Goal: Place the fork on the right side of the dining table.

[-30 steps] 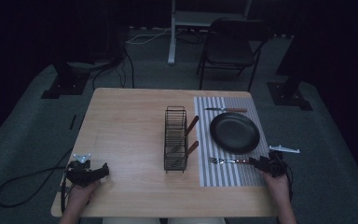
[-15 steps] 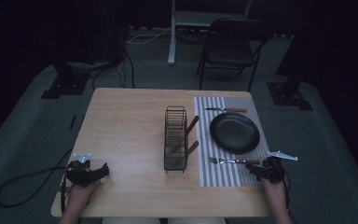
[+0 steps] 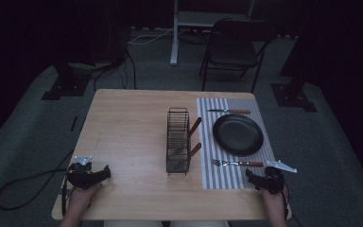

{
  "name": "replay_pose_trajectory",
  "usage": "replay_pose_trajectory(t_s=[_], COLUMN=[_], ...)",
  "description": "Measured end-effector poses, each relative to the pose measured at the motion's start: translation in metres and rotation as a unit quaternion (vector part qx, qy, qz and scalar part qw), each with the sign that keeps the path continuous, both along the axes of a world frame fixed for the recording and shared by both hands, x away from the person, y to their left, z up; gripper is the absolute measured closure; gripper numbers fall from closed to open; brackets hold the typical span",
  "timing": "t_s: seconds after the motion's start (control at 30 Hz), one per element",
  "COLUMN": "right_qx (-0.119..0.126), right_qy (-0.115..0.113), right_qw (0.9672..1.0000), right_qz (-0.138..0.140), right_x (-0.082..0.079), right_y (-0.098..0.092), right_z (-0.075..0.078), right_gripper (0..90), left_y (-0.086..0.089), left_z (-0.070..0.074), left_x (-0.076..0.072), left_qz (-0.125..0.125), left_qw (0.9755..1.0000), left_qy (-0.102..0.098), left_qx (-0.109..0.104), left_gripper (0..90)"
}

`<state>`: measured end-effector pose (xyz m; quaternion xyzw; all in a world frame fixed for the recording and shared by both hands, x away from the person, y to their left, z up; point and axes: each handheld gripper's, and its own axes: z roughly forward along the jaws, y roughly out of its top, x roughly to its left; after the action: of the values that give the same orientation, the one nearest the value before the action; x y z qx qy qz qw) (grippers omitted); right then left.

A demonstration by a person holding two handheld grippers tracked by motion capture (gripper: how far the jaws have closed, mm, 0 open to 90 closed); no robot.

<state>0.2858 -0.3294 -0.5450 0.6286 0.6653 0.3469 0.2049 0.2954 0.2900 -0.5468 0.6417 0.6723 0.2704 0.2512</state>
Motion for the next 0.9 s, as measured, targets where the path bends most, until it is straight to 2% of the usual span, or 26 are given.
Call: replay_pose_trajectory(t_s=[0.1, 0.17, 0.23, 0.3, 0.5, 0.53, 0.67, 0.9], right_qx=[-0.001, -0.011, -0.034, -0.035, -0.048, -0.060, -0.078, -0.076], right_qy=[-0.001, -0.005, -0.019, -0.021, -0.010, -0.016, -0.012, -0.008], right_qw=[1.0000, 0.9999, 0.9992, 0.9991, 0.9987, 0.9980, 0.9967, 0.9970], right_qz=[0.005, 0.007, 0.008, 0.010, 0.012, 0.011, 0.020, 0.013], right_x=[-0.005, -0.008, -0.009, -0.009, -0.005, -0.005, -0.005, -0.006], right_y=[0.008, 0.015, 0.023, 0.025, 0.030, 0.033, 0.039, 0.043], right_z=[-0.001, 0.000, 0.001, 0.002, -0.003, -0.004, -0.005, -0.005], right_gripper=[12.2, 12.2, 12.2, 12.2, 12.2, 12.2, 12.3, 12.4], left_y=[0.000, 0.000, 0.000, 0.000, 0.000, 0.000, 0.000, 0.000], left_z=[0.000, 0.000, 0.000, 0.000, 0.000, 0.000, 0.000, 0.000], left_x=[0.000, 0.000, 0.000, 0.000, 0.000, 0.000, 0.000, 0.000], left_qz=[0.000, -0.001, 0.000, 0.000, 0.000, 0.000, 0.000, 0.000], left_qw=[1.0000, 1.0000, 1.0000, 1.0000, 1.0000, 1.0000, 1.0000, 1.0000], left_qy=[0.000, 0.001, 0.001, 0.001, 0.000, 0.000, 0.000, 0.000], left_qx=[0.000, 0.001, 0.001, 0.001, 0.001, 0.001, 0.001, 0.001], left_gripper=[0.8, 0.8, 0.8, 0.8, 0.8, 0.8, 0.8, 0.8])
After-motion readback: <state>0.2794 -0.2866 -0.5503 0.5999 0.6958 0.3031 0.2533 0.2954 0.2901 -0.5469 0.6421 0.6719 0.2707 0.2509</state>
